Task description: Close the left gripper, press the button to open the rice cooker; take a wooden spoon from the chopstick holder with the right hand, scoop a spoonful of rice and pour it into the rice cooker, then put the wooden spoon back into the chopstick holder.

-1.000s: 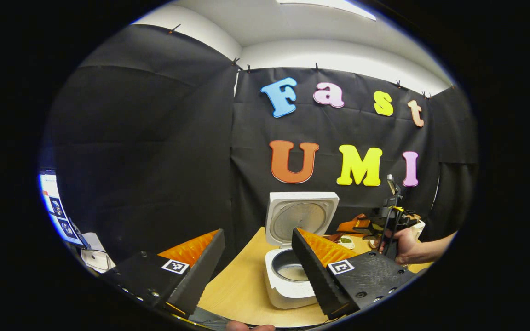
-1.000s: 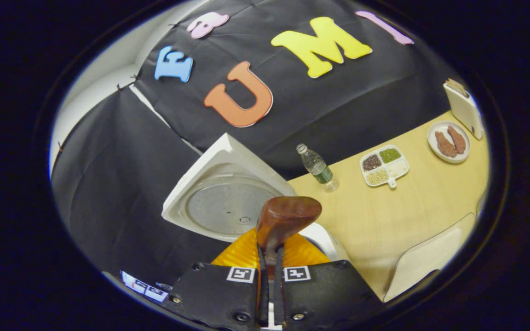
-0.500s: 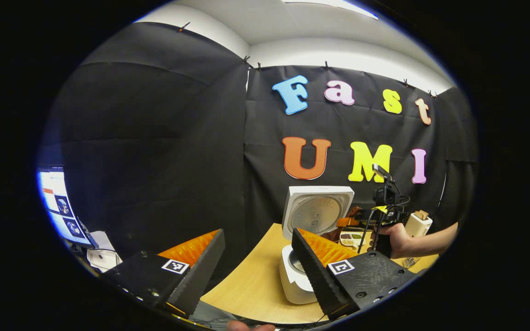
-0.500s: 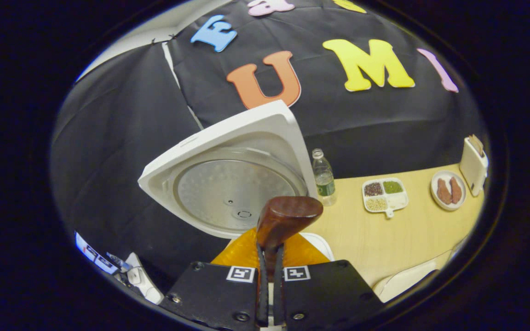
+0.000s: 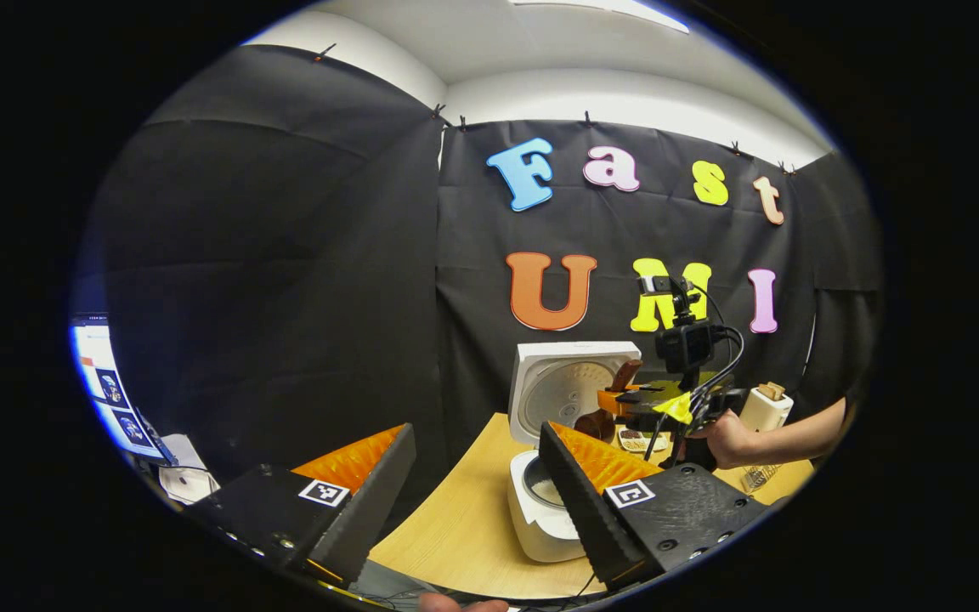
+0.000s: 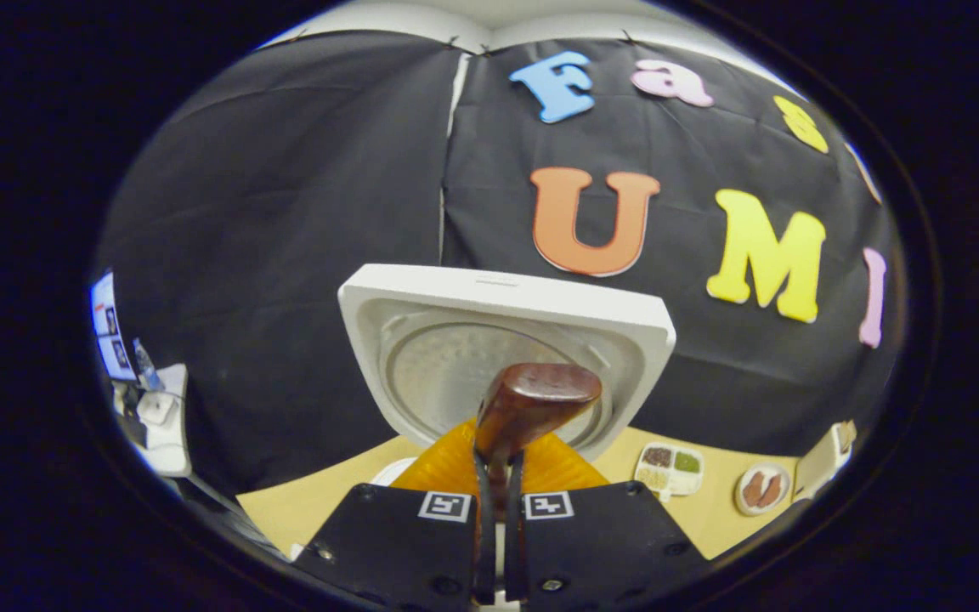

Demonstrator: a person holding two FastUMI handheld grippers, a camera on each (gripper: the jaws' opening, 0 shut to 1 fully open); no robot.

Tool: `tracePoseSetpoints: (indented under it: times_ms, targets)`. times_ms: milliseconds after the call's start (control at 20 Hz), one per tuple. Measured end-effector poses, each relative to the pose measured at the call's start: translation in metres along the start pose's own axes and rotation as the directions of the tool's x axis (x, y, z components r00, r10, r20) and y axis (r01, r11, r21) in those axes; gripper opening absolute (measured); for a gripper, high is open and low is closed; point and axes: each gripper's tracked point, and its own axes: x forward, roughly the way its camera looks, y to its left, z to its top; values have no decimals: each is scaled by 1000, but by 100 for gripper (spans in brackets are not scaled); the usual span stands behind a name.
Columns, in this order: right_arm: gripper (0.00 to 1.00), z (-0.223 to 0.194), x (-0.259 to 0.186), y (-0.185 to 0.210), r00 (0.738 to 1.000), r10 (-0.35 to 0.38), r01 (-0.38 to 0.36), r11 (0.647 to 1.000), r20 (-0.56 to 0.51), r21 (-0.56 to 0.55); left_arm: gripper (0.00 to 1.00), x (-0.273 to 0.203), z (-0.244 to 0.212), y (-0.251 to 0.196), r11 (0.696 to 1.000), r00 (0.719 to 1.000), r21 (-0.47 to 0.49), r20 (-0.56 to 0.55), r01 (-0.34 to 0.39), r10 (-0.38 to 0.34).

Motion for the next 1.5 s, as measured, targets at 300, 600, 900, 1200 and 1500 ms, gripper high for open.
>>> tracePoseSetpoints:
  times_ms: [300, 600, 900, 1200, 1500]
  targets:
    - [10, 18, -16, 17, 994, 36, -2, 946, 101, -323, 94, 0, 4, -2, 1000, 1000, 4, 12, 16, -16]
    - [10, 16, -23, 23, 992, 76, -33, 923, 99, -383, 94, -2, 6, -8, 997, 998, 38, 14, 66, -67]
    - [9, 27, -48, 4, 993, 72, -56, 984, 90, -172, 94, 1, 13, -36, 993, 994, 58, 23, 107, -109]
    - [10, 47, -93, -43, 989, 93, -111, 980, 114, 167, 94, -7, 24, -59, 992, 993, 45, 27, 116, -117]
    - [10, 49, -168, -125, 986, 44, -103, 915, 159, 390, 94, -9, 33, -115, 990, 989, -2, 26, 144, -144]
